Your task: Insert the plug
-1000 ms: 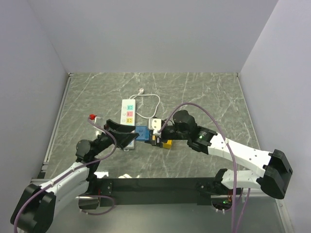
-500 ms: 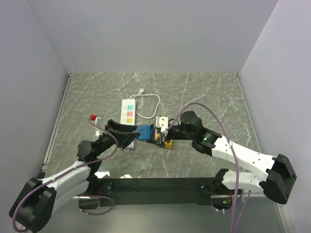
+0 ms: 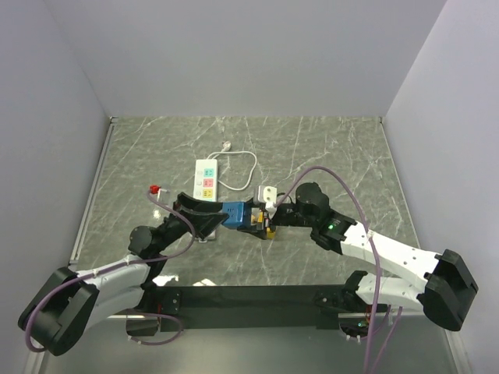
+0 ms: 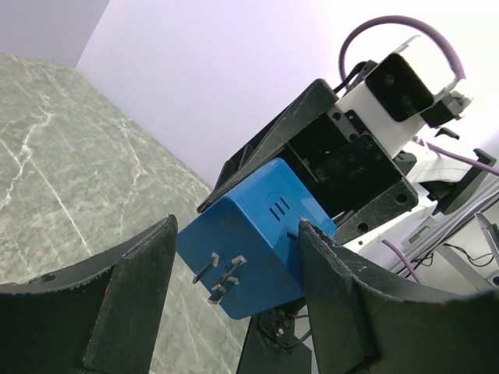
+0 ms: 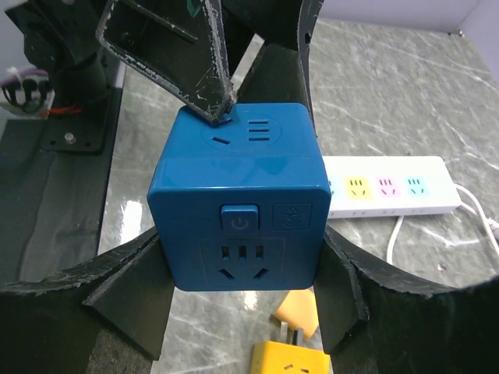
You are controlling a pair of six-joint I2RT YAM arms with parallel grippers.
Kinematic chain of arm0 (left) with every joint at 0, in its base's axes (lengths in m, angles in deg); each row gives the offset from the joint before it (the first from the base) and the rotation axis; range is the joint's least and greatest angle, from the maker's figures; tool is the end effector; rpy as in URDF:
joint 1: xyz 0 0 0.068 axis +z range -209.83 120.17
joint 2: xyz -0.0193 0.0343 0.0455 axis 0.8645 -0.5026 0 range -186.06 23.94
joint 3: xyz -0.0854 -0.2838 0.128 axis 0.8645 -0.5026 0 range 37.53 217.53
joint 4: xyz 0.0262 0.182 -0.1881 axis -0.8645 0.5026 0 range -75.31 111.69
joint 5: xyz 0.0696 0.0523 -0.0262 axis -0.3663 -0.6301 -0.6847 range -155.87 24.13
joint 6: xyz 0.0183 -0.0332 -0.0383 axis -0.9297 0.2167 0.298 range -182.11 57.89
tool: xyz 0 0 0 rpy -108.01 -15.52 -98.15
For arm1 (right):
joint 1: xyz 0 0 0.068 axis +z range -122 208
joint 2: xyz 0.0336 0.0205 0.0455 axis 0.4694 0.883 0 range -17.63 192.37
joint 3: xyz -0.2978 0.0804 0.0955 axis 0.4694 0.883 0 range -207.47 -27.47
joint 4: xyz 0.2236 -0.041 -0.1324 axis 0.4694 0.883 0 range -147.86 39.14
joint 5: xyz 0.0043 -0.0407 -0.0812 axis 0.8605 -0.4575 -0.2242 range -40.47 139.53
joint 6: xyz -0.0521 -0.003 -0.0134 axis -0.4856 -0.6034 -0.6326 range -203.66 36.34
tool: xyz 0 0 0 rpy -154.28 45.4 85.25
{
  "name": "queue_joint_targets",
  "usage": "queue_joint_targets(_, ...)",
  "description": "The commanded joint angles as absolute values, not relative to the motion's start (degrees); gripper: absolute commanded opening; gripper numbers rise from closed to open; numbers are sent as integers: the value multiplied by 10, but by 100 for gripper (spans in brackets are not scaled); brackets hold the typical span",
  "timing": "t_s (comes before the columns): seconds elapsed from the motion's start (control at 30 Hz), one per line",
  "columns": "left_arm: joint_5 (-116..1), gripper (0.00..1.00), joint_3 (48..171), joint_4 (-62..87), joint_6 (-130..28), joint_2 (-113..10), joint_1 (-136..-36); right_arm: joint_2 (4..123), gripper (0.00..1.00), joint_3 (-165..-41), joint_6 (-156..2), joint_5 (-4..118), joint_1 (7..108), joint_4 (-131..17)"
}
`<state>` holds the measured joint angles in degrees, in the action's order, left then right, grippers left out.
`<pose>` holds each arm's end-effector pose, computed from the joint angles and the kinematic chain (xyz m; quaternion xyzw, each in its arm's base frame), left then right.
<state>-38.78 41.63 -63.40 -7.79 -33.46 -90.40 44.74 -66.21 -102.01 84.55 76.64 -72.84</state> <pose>0.1136 -0.0859 0.2616 0.0853 0.5533 -0.6458 0.5191 0.1340 0.1829 0.3336 -0.5627 0.4949 0.3827 0.5404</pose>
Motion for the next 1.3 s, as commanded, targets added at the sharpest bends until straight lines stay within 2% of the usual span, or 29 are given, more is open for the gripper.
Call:
queue_joint_targets(0.0,-371,68,411,-625,-99,-358,-919,422,0,-668,-979,886,769,-915)
queue_joint_targets(0.1,-383,70,412,-610,-109,-366,-923,423,0,-676,-980,879,769,-899)
queue_joint_targets(0.27,-423,91,413,-549,-141,-352,-923,438,0,-684,-995,812,769,-837)
queue_joint_targets(0.3,-434,98,421,-527,-148,-349,-923,442,0,-688,-1000,805,770,-827)
queue_joint_targets(0.33,-437,99,425,-515,-152,-343,-923,451,0,-688,-999,790,771,-816)
queue_joint_targets(0.47,-456,99,452,-441,-179,-323,-923,481,0,-694,-1005,748,775,-800)
queue_joint_targets(0.63,-544,99,494,-268,-239,-254,-924,516,0,-709,-1020,705,777,-778)
queue_joint_targets(0.8,-573,99,522,-184,-255,-235,-925,541,0,-729,-1032,672,777,-766)
queue_joint_targets(1.27,-595,99,516,-221,-247,-211,-943,595,0,-757,-1047,628,781,-744)
